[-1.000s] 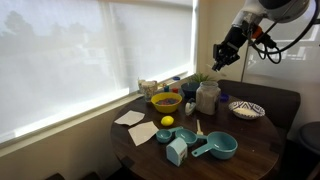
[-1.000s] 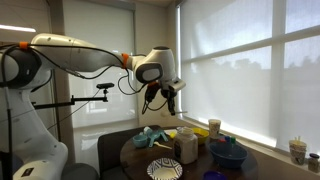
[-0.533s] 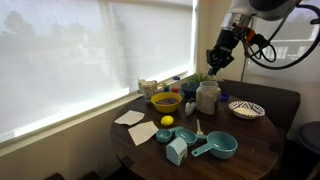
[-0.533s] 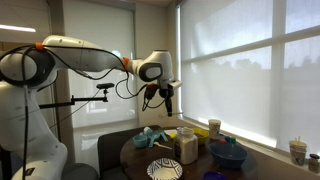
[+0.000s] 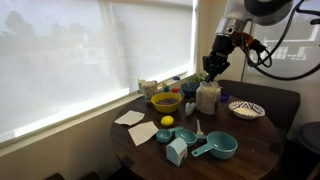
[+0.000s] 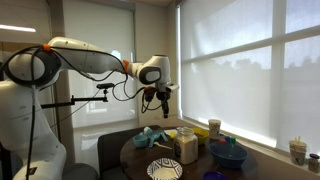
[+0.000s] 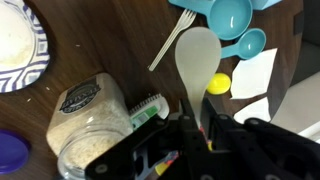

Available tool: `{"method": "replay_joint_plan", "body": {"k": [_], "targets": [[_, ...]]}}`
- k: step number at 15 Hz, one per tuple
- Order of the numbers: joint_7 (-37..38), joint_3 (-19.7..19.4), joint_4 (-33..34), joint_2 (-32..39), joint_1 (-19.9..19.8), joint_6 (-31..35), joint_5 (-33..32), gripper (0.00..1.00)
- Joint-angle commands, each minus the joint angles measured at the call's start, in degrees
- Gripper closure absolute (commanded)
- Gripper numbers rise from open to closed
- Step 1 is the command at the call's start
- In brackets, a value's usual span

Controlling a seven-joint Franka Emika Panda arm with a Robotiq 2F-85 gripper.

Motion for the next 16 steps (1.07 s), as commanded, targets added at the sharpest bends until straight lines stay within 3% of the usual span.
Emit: {"method": "replay_joint_plan", "body": {"k": [1,3,6,10,16], "targets": [[-3.3,1.7,-0.2,2.1,2.8,-2.6,0.7,0.96],[-0.7,2.9,-1.1,3.6,3.3,-6.3,-2.4,0.96],[-3.1,3.5,-3.7,5.1,4.1,-7.1,-2.0,0.96],[-7.5,3.3,-8.6,6.7,4.7,-4.5,-1.4,0.96],[-6.8,2.6,-16.6,3.3,3.6,3.3,-6.2,0.96]]}}
